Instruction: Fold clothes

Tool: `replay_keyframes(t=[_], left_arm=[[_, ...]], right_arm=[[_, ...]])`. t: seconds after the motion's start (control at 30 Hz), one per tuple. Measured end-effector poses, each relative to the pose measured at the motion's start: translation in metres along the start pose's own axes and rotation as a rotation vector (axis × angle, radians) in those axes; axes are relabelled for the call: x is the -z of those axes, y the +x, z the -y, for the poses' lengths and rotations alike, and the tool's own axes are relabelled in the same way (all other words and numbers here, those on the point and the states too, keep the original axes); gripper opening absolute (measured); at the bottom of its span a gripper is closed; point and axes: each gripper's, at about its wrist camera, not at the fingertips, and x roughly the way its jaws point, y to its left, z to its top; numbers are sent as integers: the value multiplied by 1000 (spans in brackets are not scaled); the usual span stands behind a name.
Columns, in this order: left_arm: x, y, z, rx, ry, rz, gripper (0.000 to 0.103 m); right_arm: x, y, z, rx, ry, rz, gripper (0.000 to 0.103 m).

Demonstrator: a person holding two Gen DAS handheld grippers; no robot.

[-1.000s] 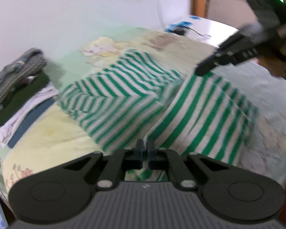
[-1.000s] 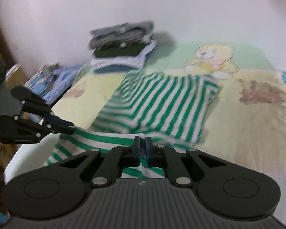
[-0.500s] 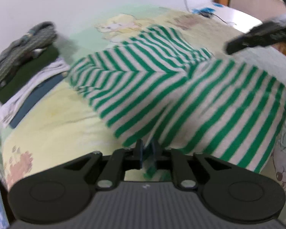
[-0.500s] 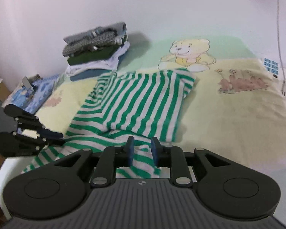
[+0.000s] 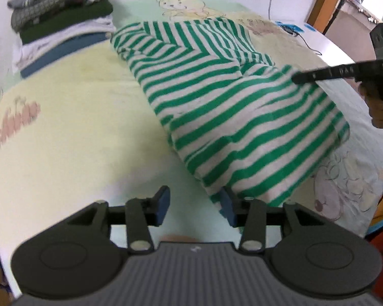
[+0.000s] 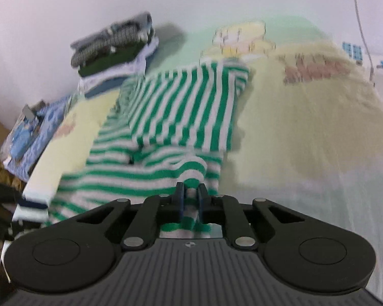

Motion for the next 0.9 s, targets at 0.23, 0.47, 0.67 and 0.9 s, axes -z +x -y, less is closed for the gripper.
replay_keyframes(t=[0.23,0.47,0.67,0.9], left_arm=[[14,-12,-3,34,-37,14,58],[27,-32,3,113,-41,-1,60],[44,-15,33,127,46,-9,61],[30,-2,33,65,139,31,30]], right_arm=[[4,12,-3,84,-54,23,11],[1,-29,6,55,-39,71,30],[40,-64,-8,-34,-159,-119,38],[84,-45,-36,4,-266,-128,38]])
